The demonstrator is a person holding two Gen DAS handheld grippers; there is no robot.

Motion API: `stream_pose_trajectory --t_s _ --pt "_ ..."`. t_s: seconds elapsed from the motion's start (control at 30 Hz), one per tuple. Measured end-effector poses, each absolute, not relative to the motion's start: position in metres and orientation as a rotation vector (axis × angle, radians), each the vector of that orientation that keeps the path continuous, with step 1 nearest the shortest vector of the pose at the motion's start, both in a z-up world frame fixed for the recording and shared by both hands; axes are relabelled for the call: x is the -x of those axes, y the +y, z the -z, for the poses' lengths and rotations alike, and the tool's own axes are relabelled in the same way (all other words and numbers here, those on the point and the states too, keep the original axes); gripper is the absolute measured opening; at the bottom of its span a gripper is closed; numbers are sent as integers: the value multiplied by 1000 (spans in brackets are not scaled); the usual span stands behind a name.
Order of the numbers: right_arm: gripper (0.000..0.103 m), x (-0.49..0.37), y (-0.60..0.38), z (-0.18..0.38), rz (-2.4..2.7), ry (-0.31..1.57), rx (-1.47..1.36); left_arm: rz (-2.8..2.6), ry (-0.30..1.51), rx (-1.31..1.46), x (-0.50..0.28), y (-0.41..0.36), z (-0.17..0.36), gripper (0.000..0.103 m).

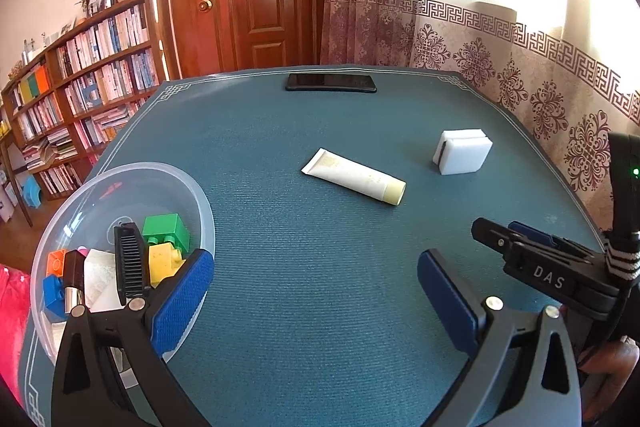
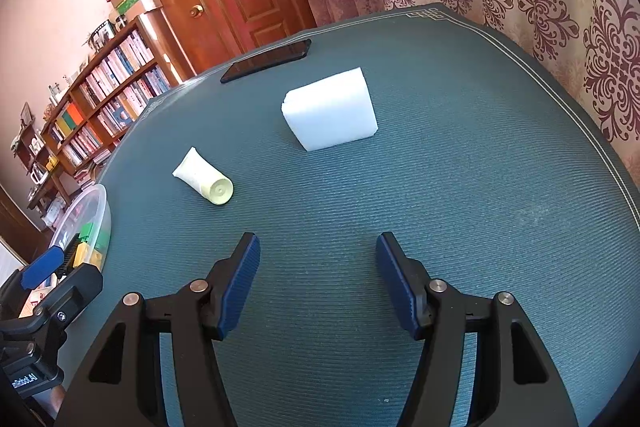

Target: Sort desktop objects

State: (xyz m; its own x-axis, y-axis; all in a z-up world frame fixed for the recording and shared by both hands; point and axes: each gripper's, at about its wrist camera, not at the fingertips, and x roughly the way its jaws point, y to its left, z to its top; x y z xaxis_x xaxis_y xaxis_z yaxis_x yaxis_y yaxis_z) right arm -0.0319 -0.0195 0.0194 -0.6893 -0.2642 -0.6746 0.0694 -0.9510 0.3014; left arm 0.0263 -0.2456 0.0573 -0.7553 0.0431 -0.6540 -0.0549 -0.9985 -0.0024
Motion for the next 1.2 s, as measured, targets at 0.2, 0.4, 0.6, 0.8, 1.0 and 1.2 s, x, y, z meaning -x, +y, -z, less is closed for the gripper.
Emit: stream_pose_trajectory --t_s 0.2,0.4,0.6,0.8,1.0,1.2 --pt "64 32 -15 -20 2719 -382 -1148 -2877 25 1096 -18 -241 -53 102" --pt "64 33 -10 -20 2733 -392 -1151 -2837 -98 1163 -2 -244 -43 102" --pt "64 35 -7 -20 2733 -400 -1152 -2836 -179 1189 13 -244 -41 102" --pt "64 38 -2 -19 2739 -425 -1153 -2830 -212 1186 29 -235 -41 102" --pt "64 38 -4 -19 2756 -402 -1148 -2833 -289 1193 52 -227 -37 102" --pt "64 39 -4 -19 2766 -396 -1145 -2845 -374 1231 75 -225 -30 102"
